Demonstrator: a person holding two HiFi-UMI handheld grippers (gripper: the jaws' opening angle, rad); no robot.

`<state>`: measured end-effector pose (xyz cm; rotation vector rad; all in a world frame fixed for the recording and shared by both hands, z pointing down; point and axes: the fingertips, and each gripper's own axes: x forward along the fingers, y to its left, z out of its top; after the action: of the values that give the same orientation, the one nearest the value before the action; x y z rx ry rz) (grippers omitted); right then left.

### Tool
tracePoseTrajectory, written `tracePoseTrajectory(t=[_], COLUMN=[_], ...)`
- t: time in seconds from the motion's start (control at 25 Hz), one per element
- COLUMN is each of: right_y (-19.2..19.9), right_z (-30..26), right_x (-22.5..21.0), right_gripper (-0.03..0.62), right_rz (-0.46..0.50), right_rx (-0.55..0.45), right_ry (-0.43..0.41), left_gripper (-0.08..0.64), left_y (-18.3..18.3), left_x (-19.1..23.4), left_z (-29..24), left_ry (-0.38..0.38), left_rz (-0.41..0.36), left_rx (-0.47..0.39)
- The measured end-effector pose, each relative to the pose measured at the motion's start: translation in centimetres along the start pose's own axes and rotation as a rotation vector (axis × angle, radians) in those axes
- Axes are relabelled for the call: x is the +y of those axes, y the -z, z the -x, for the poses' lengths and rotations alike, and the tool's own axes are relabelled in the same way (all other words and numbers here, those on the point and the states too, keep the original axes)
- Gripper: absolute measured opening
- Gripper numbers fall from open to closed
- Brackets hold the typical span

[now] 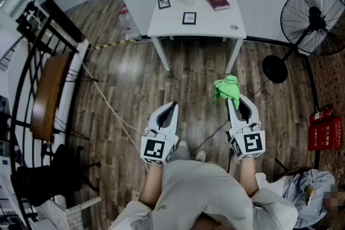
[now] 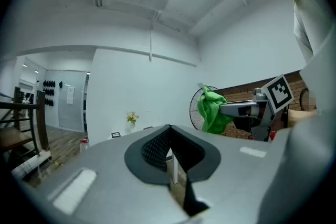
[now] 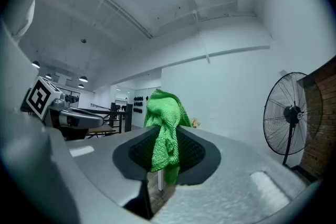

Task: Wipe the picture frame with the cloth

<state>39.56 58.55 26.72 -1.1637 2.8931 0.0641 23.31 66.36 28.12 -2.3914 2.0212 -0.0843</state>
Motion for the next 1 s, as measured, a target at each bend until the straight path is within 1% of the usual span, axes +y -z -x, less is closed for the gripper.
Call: tracePoseTrajectory(t=[0.2, 0.36, 0.56, 0.72, 0.84, 1.0], right_y=[0.6, 1.1, 1.5, 1.9, 1.9, 1.9], right_z=[-0.6, -2.2, -5.5, -9.4, -12.9, -18.3], right_x=[0.0, -0.2, -0.5, -1.2, -1.5, -1.6], right_gripper=[0.075, 0.075, 0.077, 0.077, 0.077, 0.077], right_rz=[-0.015, -0.003, 0.005, 0.013, 0.017, 0.025], right_rx=[0.004, 0.011, 0.021, 0.031, 0.034, 0.035], right_ry=[-0.028, -0.041, -0.051, -0.041, -0.032, -0.031], left_gripper=[0.02, 0.018, 0.019, 0.02, 0.019, 0.018], left_y=[0.1, 0.2, 0.9, 0.7, 0.2, 0.1], left_x=[-0.3, 0.6, 2.8, 5.5, 8.3, 12.2], left_z=[-0.5, -1.8, -3.9, -6.8, -9.5, -13.3], left_ry=[-0.004, -0.007, -0.011, 0.002, 0.011, 0.032], left_rz=[0.004, 0.011, -0.04, -0.038, -0.039, -0.036], left_rx=[0.005, 0.003, -0.007, -0.019, -0.04, -0.038])
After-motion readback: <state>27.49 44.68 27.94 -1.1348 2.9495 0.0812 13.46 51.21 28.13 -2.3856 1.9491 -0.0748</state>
